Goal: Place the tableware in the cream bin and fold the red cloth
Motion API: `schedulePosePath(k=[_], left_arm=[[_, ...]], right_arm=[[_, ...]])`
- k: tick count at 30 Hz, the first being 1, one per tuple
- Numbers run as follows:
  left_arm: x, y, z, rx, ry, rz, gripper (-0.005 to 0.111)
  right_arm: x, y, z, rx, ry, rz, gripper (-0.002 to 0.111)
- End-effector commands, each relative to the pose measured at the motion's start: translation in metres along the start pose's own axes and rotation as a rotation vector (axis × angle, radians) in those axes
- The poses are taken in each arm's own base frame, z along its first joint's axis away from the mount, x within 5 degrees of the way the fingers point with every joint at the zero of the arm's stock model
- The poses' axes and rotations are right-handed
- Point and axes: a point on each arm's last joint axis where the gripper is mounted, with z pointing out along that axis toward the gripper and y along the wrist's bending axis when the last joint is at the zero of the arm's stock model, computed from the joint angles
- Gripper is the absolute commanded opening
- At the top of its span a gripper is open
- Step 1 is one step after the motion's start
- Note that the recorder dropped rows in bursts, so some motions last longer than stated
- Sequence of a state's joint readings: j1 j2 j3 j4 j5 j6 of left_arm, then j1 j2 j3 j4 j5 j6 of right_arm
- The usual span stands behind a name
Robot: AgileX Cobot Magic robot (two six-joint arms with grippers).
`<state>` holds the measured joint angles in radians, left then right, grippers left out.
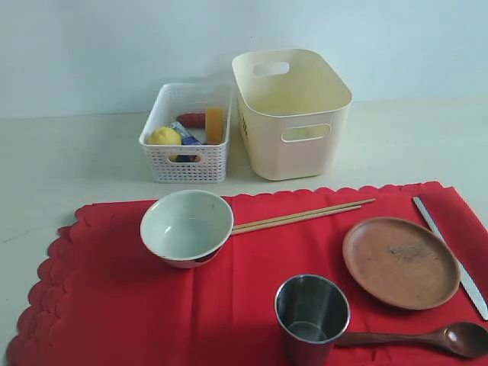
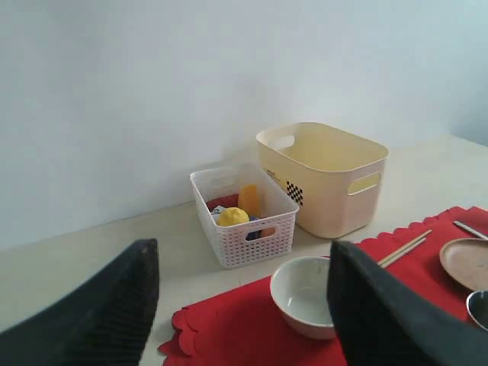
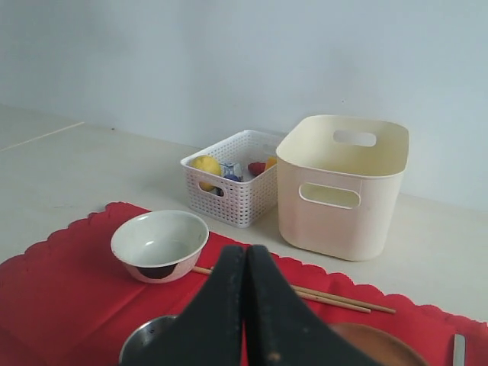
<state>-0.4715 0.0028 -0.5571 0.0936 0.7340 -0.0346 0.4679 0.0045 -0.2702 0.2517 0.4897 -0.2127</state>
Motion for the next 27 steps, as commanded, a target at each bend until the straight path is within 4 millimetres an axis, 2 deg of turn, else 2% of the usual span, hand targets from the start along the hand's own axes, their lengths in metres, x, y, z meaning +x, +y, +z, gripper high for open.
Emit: schedulePosePath(k=[1, 16, 27], left_arm=[[0.016, -0.002, 0.009, 0.015, 0.059, 0.000, 0.062], [0.014, -0.002, 0.010, 0.015, 0.027, 0.001, 0.062], [0.002, -0.003, 0.012, 0.021, -0.128, 0.001, 0.062]], right_arm=[[0.000, -0.001, 0.000, 0.010, -0.012, -0.013, 0.000], [0.000, -0.001, 0.000, 0.009, -0.012, -0.010, 0.000], [0.000, -0.001, 0.000, 0.011, -0.012, -0.019, 0.000]])
